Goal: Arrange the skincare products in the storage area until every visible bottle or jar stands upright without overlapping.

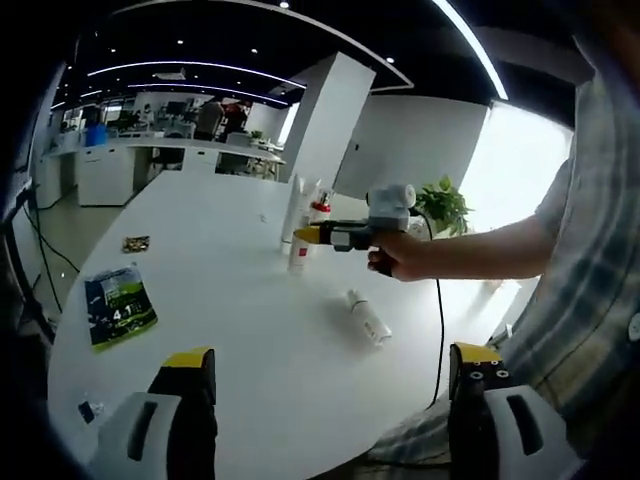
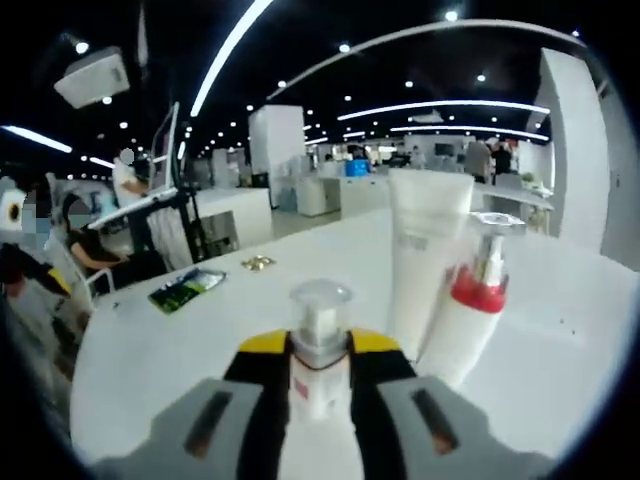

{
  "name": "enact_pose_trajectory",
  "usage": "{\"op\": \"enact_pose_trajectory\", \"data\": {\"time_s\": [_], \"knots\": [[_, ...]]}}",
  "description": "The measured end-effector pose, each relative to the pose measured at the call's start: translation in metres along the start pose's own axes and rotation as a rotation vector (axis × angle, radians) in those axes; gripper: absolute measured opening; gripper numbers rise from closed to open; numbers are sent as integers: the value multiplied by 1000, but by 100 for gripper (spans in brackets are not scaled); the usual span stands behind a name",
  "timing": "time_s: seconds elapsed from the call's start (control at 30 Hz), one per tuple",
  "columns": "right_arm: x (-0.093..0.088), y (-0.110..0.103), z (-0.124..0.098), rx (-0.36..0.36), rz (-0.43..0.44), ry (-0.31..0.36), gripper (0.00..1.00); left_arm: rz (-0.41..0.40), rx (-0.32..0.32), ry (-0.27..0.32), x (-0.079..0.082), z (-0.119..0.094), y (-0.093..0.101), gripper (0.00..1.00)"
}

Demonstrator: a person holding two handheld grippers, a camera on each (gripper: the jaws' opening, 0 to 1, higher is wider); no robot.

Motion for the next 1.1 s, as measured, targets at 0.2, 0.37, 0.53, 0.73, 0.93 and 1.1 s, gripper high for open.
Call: {"op": "enact_pose_trajectory", "data": {"time_s": [0.2,0.37,0.53,0.73,0.93,1.1], "knots": [[-3,7,7,-26,-52,18,20,-7,20,-10,-3,-4,-4,100],[-2,11,12,-31,-107,23,20,-6,30,-12,-2,-5,-4,100],[-1,12,8,-75,-185,29,20,-7,40,-18,-4,-6,-6,100],[-1,14,6,-87,-201,31,21,19,60,-10,-3,-7,-8,96],[-15,17,4,-102,-128,-62,26,25,60,-12,-3,-6,-6,94],[-18,15,0,-102,-128,-59,25,18,72,-9,-5,-9,-7,93]]}}
Point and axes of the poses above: the point that each gripper's makers call its tool centre point, and the gripper's own axes: z roughly forward along the fingers, y roughly to its right, x roughly out of its top, the point moved 9 cm from there along -z, roughly backward along the fingers, and after that the axes turned 8 degrees about x, right-handed, at the moved point
